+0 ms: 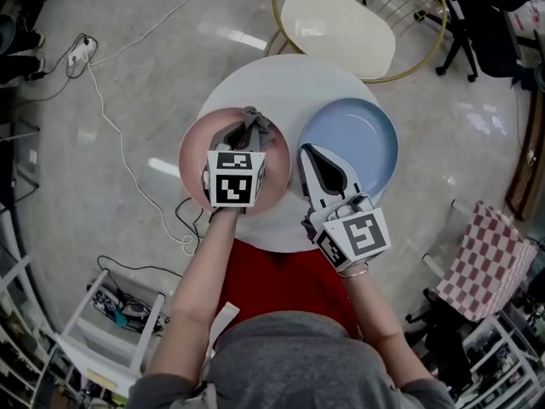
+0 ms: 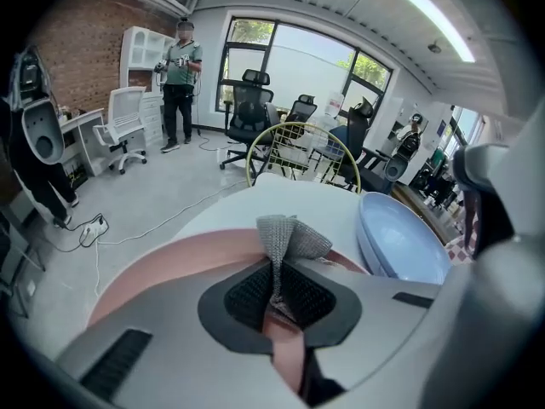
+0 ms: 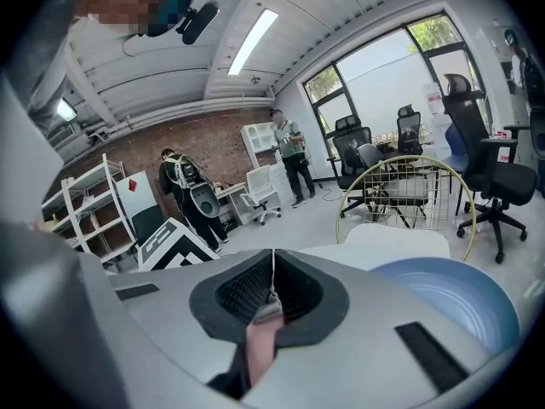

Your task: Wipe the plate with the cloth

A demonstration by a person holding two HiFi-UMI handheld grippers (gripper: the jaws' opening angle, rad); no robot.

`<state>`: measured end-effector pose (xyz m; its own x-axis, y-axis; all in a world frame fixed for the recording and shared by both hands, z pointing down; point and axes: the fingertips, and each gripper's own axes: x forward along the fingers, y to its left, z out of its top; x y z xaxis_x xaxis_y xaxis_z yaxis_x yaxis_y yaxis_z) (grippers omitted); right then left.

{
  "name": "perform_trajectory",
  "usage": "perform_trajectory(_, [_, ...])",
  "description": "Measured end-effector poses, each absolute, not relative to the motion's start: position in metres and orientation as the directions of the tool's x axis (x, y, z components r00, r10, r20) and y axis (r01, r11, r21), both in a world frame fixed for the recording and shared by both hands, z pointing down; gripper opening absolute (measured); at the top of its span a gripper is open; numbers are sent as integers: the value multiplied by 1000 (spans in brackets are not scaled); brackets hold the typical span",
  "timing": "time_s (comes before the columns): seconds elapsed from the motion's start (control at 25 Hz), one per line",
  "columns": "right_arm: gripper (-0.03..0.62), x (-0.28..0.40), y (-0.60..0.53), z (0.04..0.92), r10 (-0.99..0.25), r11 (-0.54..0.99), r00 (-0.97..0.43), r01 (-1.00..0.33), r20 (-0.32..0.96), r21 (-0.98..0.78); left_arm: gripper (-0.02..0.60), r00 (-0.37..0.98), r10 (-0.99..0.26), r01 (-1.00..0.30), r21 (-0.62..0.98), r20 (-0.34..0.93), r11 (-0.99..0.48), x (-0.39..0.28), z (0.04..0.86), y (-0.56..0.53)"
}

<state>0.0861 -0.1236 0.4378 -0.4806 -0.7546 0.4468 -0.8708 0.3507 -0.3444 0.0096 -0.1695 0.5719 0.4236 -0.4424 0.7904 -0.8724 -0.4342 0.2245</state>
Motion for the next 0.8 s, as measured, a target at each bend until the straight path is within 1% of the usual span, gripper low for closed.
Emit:
perform_trajectory(0.36, [29, 66, -126, 439, -730, 386, -512, -855, 452, -347, 35, 306, -476, -936, 168, 824, -311, -41, 577, -183])
perform_trajectory(0.8, [29, 38, -123, 442, -693, 431, -542, -840, 475, -329, 35, 235, -489, -964, 139, 840, -225, -87, 571, -181])
